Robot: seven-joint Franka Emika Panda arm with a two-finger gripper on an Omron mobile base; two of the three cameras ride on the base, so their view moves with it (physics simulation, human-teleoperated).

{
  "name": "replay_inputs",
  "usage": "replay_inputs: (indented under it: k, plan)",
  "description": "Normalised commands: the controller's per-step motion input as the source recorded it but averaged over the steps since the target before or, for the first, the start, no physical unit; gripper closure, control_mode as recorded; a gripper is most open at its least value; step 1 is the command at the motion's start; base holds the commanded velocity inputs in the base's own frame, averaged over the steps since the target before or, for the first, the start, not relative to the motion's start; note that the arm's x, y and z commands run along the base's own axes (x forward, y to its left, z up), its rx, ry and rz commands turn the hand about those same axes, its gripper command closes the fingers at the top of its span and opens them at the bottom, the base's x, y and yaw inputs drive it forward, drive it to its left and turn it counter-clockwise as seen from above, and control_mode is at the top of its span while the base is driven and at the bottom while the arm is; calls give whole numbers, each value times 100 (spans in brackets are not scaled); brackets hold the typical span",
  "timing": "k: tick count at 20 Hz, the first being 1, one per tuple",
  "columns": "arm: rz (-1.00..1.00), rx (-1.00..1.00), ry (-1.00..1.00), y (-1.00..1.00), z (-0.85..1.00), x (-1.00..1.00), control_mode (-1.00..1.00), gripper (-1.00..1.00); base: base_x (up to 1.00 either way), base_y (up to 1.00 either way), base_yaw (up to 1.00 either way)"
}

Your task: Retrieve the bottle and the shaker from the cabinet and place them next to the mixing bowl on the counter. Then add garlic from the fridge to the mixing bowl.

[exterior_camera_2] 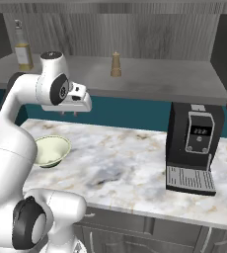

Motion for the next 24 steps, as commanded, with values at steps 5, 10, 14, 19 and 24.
replay_inputs:
  k: [5,10,14,19,24]
  plan:
    - [4,0,-6,0,0,-4,-100,-100,0,0,0]
    - [24,0,-28,3,21,-1,-100,-100,0,0,0]
    - [25,4,-37,0,48,0,-100,-100,0,0,0]
    - [21,10,-37,1,57,0,-100,-100,0,0,0]
    - [15,14,-35,0,57,0,-100,-100,0,0,0]
